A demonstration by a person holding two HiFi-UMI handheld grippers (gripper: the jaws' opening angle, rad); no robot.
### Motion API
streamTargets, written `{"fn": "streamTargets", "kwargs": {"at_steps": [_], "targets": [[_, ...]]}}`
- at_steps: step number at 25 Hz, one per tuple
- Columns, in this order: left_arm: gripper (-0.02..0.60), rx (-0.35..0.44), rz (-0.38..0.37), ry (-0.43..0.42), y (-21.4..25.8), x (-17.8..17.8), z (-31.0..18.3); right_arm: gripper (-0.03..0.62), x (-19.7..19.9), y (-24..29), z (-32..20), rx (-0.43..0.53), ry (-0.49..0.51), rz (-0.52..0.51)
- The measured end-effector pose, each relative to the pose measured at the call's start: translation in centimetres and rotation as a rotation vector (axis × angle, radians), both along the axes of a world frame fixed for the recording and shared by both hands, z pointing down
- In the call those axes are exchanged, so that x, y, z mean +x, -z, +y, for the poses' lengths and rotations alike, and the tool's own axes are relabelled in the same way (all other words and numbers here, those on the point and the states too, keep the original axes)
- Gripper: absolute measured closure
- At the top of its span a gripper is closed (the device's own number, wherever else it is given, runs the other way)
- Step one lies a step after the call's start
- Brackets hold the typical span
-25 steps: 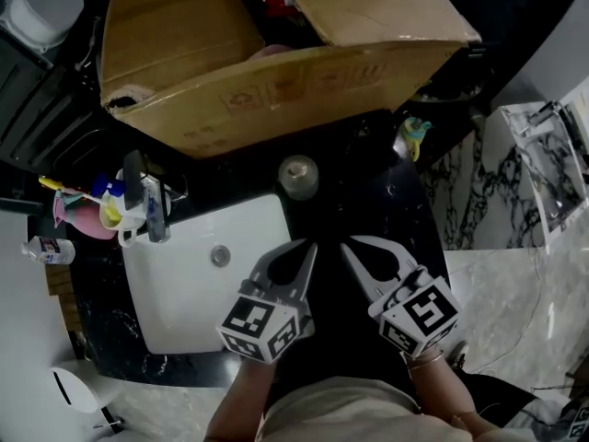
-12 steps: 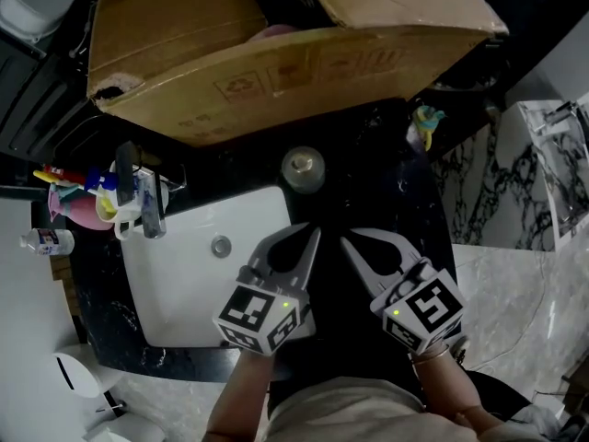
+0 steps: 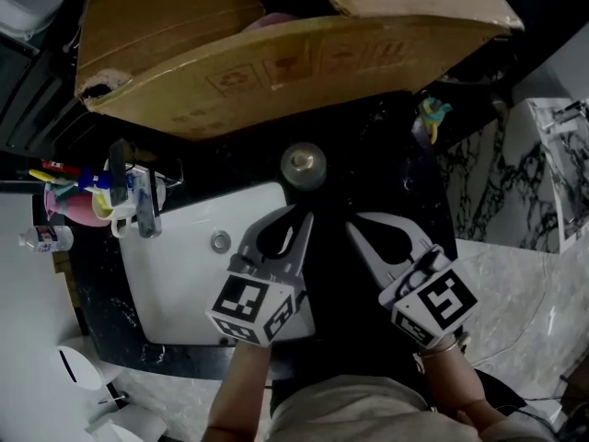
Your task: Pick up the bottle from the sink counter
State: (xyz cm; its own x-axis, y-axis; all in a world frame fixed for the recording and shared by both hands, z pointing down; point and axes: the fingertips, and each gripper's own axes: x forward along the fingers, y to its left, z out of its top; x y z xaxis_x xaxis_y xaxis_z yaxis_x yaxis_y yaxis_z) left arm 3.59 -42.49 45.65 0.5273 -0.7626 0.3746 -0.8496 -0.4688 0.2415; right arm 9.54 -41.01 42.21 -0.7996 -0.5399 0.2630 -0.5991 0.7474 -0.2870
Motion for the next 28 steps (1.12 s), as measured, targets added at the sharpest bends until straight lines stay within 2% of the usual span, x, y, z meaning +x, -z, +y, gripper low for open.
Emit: {"fn": "streamTargets", "kwargs": {"at_steps": [2,6,15,21,25,28], "targets": [[0.492,0.002,-0.022,0.007,0.0,-0.2,-0.6,0.591,0.1,0.0,-0.3,0.001,0.002,-0.002],[0.426,0.015,-0.053,0.032,0.0,-0.6,-1.9,0.591,-0.1,0.0,-0.6,0.002,0.017,-0.012],[0.26,0.014,-0.066,0.091,-1.0,-1.4,-3.5,0.591,0.4,0.1,-1.8,0.012,0.018,-0.02],[0.194,0.007,-0.064,0.059,-1.1,-0.6,-4.7,0.591,0.6,0.0,-2.3,0.009,0.02,-0.031],[0.162,0.003,-0.098,0.034,-1.4,0.1,-5.6,0.591,0.7,-0.1,-2.4,0.001,0.026,-0.037],[0.156,-0.003,-0.129,0.053,-1.6,-0.1,-6.3,0.591,1.1,-0.1,-2.6,0.004,0.02,-0.041]]}}
